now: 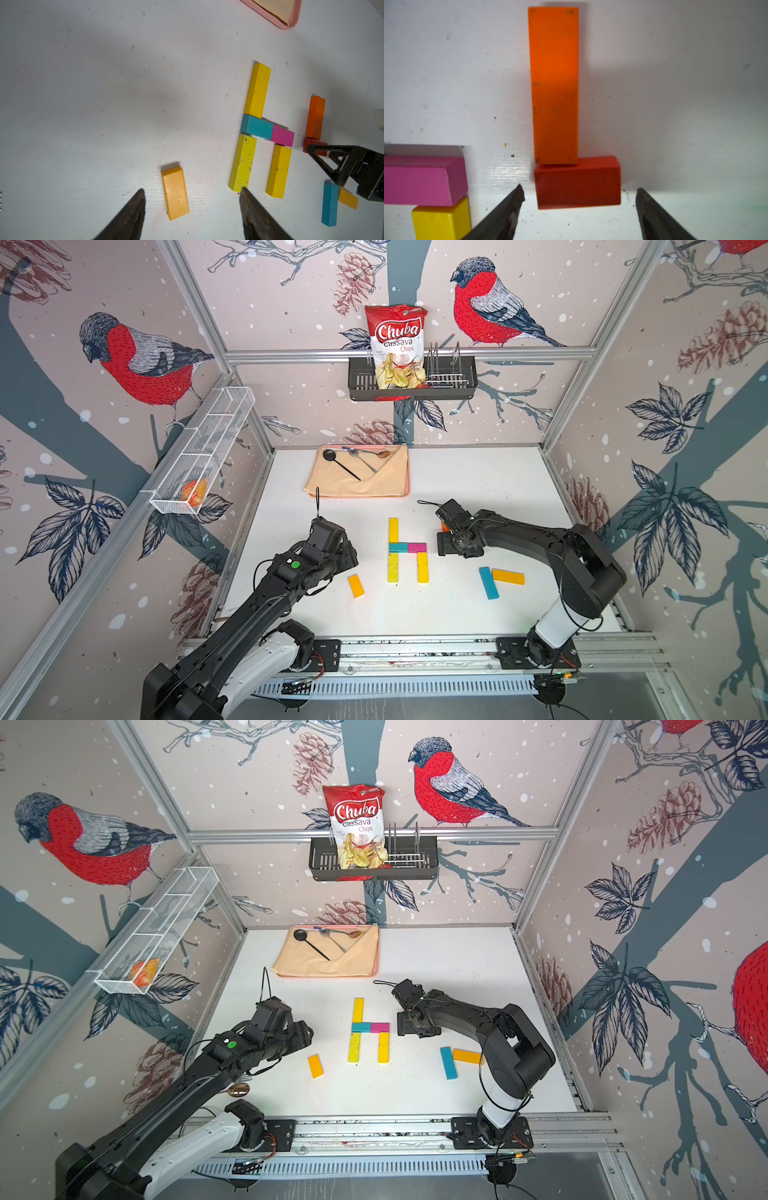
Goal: Assemble the letter h with building blocks
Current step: Assemble the building block at the center of the board.
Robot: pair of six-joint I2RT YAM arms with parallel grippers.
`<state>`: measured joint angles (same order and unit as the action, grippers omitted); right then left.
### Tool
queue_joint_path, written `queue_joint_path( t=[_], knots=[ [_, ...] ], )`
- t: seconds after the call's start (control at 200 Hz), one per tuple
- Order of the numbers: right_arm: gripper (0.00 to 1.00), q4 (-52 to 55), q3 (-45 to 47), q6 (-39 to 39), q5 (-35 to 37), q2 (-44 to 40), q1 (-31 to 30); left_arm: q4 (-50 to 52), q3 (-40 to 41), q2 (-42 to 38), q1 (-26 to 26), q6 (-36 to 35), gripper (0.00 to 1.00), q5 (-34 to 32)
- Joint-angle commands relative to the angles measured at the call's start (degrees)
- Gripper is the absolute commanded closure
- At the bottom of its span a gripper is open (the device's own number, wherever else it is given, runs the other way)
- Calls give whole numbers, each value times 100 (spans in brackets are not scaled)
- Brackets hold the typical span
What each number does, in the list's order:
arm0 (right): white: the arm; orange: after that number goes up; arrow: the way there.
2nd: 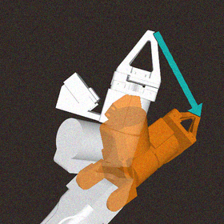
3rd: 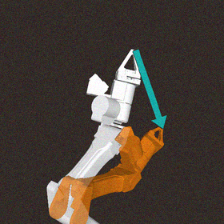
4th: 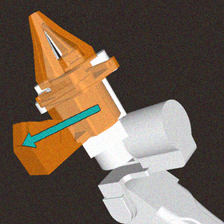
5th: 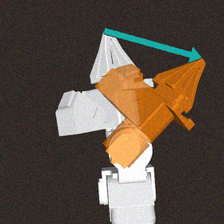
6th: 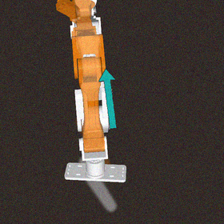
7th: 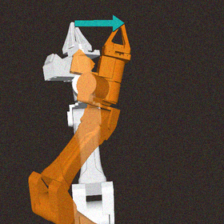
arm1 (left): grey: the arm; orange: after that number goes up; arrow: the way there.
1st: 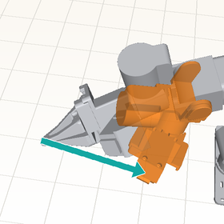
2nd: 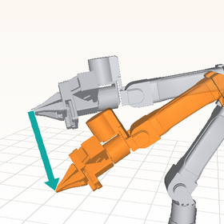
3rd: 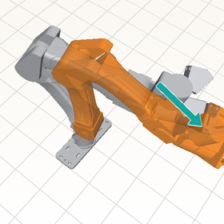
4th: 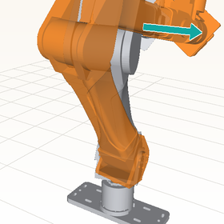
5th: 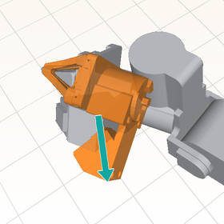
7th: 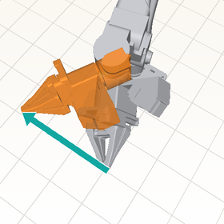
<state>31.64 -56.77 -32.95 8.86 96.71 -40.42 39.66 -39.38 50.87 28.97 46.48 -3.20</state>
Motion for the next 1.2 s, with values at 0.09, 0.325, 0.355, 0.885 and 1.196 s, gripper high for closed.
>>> queue_joint_path(
  t=[0.09, 0.325, 0.355, 0.885, 1.196],
  knots=[
    [19, -34, 0, 61, -25, 164, 26, -55, -61, -7, -10, -59, 30, -31],
    [32, -61, -44, 61, -39, 282, 42, -45, -67, -7, -9, -60, 30, -46],
    [33, -53, -51, 53, -42, 295, 48, -45, -78, -7, -10, -53, 30, -40],
    [17, 55, -69, -54, 19, 170, 26, -18, -97, -15, -6, -75, 30, -58],
    [7, 691, -439, -279, 554, -601, -220, 103, 182, -35, 0, 56, 32, 50]
  ],
)
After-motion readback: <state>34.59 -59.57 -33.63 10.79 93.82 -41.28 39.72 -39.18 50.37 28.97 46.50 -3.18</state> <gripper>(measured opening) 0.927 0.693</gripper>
